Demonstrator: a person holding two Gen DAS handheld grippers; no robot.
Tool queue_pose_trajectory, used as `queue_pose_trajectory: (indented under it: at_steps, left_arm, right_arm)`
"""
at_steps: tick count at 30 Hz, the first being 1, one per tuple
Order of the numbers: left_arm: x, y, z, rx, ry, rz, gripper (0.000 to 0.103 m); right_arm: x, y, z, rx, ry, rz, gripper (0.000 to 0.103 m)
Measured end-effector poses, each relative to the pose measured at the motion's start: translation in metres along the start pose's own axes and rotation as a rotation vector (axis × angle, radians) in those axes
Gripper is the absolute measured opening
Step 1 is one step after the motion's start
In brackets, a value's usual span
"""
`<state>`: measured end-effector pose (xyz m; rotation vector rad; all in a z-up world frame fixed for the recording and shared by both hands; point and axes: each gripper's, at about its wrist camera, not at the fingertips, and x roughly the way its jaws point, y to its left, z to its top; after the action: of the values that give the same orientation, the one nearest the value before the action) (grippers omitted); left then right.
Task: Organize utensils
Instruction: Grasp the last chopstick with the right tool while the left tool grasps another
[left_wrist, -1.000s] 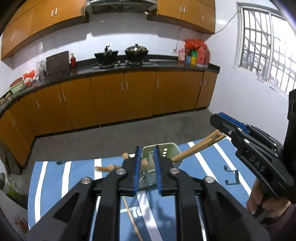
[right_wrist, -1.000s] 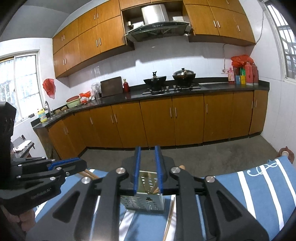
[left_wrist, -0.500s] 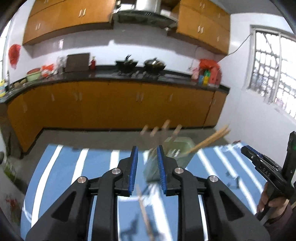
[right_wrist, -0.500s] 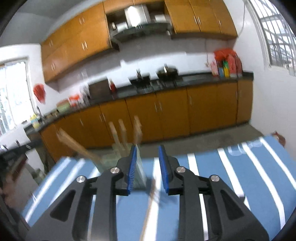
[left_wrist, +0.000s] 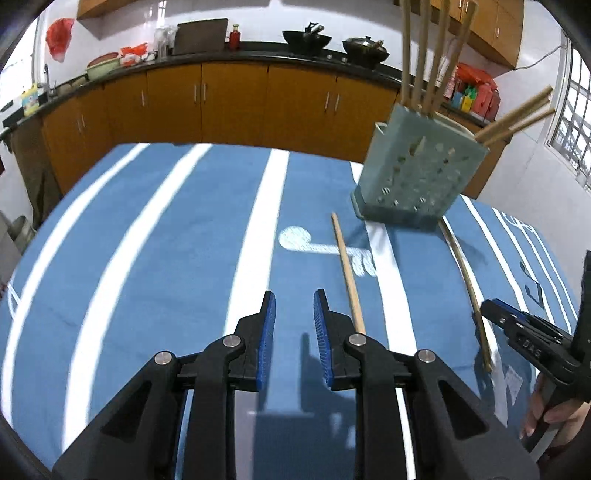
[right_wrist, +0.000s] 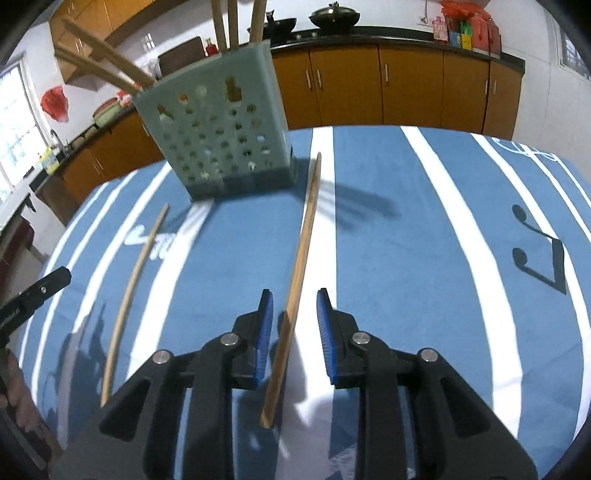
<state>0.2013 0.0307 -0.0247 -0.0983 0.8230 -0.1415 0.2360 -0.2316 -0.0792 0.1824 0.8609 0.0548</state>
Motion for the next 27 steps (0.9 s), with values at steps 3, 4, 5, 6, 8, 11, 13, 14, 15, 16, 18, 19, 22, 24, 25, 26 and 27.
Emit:
queue_pose_trajectory:
  at_steps: [3, 4, 5, 6, 8, 11, 13, 14, 15, 16, 18, 19, 22, 24, 25, 26, 27]
  left_arm:
    - [0.001, -0.008, -0.004, 0.014, -0.003, -0.016, 0.034]
    - [0.002, -0.011, -0.006, 0.023, -0.002, -0.020, 0.034]
    - [0.002, -0.013, -0.008, 0.030, 0.000, -0.023, 0.034]
    - [0.003, -0.016, -0.009, 0.036, 0.005, -0.027, 0.034]
    - [0.005, -0.019, -0.013, 0.041, 0.011, -0.034, 0.034]
    - [0.008, -0.023, -0.017, 0.049, 0.022, -0.042, 0.034]
    - [0.010, -0.027, -0.019, 0.057, 0.032, -0.048, 0.034]
    - [0.010, -0.028, -0.021, 0.061, 0.036, -0.048, 0.034]
    - [0.011, -0.030, -0.022, 0.065, 0.042, -0.051, 0.034]
    - [0.011, -0.031, -0.024, 0.067, 0.045, -0.054, 0.034]
    - [0.012, -0.033, -0.026, 0.073, 0.053, -0.056, 0.034]
    - [0.014, -0.035, -0.027, 0.077, 0.057, -0.057, 0.034]
    - [0.017, -0.040, -0.032, 0.093, 0.076, -0.056, 0.034]
    - [0.021, -0.044, -0.035, 0.108, 0.091, -0.050, 0.033]
    - [0.021, -0.046, -0.037, 0.115, 0.096, -0.044, 0.030]
    - [0.023, -0.048, -0.038, 0.126, 0.103, -0.035, 0.022]
    - [0.024, -0.051, -0.040, 0.144, 0.097, -0.012, 0.017]
  right_arm:
    - [0.004, 0.002, -0.002, -0.016, 0.001, -0.017, 0.024]
    - [0.004, 0.004, -0.002, -0.031, -0.002, -0.029, 0.024]
    - [0.005, 0.005, 0.000, -0.039, -0.003, -0.036, 0.023]
    - [0.006, 0.006, 0.000, -0.048, -0.008, -0.049, 0.021]
    - [0.006, 0.007, 0.000, -0.057, -0.011, -0.070, 0.012]
    - [0.006, 0.001, 0.002, -0.035, -0.012, -0.075, 0.008]
    - [0.005, -0.004, 0.003, -0.015, -0.017, -0.095, 0.008]
    - [0.005, -0.009, 0.004, 0.002, -0.021, -0.108, 0.008]
    - [0.004, -0.013, 0.004, 0.019, -0.024, -0.119, 0.008]
    - [0.004, -0.019, 0.005, 0.043, -0.028, -0.138, 0.008]
    - [0.002, -0.030, 0.006, 0.083, -0.034, -0.157, 0.008]
    - [0.001, -0.034, 0.006, 0.093, -0.036, -0.163, 0.008]
    - [0.000, -0.038, 0.006, 0.097, -0.036, -0.165, 0.008]
    - [0.000, -0.038, 0.006, 0.092, -0.037, -0.167, 0.008]
    - [0.000, -0.038, 0.006, 0.091, -0.037, -0.164, 0.008]
    - [0.001, -0.037, 0.006, 0.090, -0.036, -0.162, 0.008]
    - [0.001, -0.037, 0.005, 0.088, -0.036, -0.160, 0.008]
